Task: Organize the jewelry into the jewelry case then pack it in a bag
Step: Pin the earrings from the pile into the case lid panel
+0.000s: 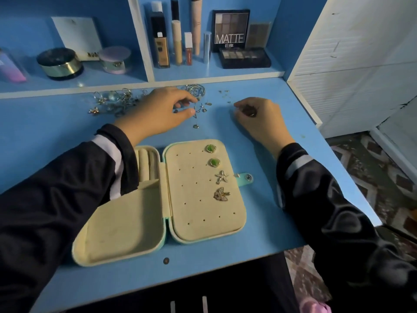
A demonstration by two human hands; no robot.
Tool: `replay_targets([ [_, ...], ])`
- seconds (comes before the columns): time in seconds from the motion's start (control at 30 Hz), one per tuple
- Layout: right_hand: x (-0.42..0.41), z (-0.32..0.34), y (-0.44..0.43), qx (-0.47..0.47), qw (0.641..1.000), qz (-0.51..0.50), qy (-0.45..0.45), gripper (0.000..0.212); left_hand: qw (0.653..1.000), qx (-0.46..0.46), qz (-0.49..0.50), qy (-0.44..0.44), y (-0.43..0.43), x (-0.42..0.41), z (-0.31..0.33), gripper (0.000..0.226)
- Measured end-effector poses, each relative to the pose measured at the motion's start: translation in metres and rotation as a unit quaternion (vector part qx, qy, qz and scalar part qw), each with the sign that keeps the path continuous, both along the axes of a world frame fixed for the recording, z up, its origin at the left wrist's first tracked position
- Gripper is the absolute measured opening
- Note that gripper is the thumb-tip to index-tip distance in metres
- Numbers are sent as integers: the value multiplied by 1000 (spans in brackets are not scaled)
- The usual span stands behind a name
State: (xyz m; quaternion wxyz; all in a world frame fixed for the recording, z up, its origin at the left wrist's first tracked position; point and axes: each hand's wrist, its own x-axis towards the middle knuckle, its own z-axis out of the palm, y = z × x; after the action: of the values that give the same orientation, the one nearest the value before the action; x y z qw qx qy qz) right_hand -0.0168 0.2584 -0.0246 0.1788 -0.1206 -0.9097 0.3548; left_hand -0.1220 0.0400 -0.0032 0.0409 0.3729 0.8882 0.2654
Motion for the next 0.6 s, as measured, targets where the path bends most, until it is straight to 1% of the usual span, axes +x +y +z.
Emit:
replay_targets([
  [0.23,-31,-8,9,52,998,3,29,18,1000,12,-10,7,6,-9,-9,29],
  [0.37,-38,-8,12,52,998,7,23,17,1000,23,-7,8,5,-9,-10,27],
  [0.6,-40,-6,14,19,1000,9,15,13,999,42,5,11,6,-8,-12,20],
])
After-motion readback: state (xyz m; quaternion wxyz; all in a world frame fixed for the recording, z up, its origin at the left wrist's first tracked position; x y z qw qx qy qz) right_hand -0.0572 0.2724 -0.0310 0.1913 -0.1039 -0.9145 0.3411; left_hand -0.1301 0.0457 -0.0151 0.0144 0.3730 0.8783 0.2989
